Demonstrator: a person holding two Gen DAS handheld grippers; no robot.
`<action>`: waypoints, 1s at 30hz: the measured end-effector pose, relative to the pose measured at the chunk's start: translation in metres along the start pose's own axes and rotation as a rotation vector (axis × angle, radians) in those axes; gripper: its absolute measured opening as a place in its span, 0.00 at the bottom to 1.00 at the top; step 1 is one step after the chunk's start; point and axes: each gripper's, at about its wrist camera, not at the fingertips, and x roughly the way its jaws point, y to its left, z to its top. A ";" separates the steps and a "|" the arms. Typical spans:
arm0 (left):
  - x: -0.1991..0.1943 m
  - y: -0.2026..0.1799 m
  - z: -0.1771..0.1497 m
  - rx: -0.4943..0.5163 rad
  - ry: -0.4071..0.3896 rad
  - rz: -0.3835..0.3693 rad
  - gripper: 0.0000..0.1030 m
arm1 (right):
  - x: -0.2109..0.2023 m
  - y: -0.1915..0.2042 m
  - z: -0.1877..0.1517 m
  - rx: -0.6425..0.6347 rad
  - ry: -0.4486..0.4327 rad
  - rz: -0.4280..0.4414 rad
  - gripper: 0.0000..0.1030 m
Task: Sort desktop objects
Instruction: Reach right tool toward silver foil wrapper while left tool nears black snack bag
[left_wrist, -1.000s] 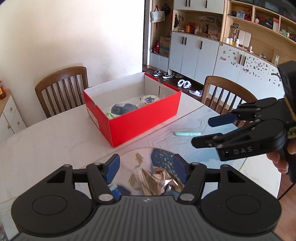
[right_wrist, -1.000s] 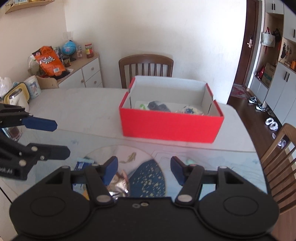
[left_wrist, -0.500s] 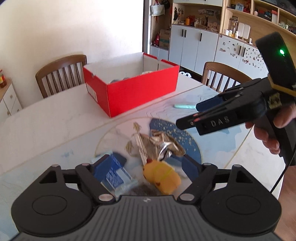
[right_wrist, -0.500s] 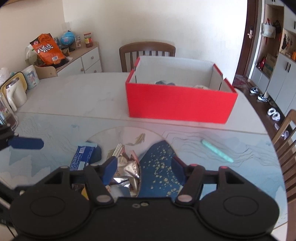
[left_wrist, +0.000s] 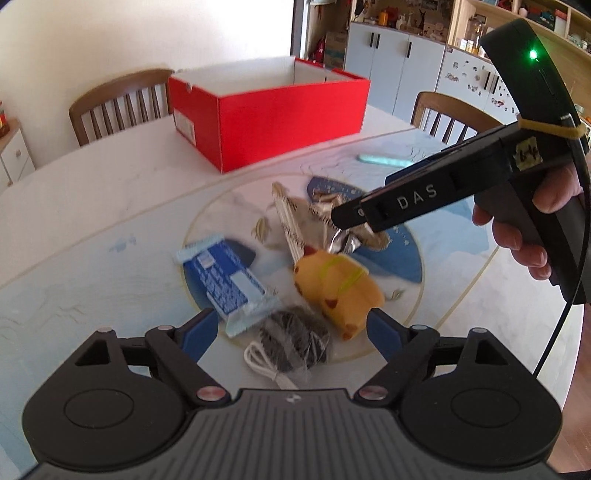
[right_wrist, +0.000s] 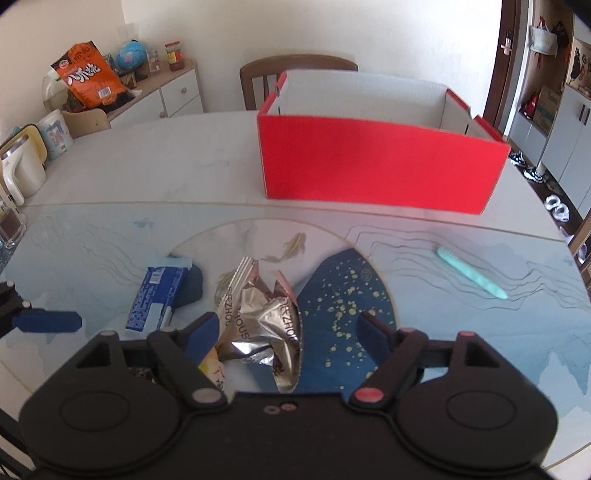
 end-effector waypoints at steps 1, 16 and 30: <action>0.003 0.001 -0.002 -0.006 0.005 -0.001 0.85 | 0.003 0.000 0.000 0.003 0.006 0.000 0.79; 0.025 0.004 -0.008 -0.006 0.040 -0.036 0.85 | 0.033 -0.002 -0.003 0.026 0.060 0.006 0.77; 0.013 0.020 -0.012 -0.078 0.033 -0.089 0.66 | 0.038 -0.002 0.001 0.037 0.069 0.039 0.72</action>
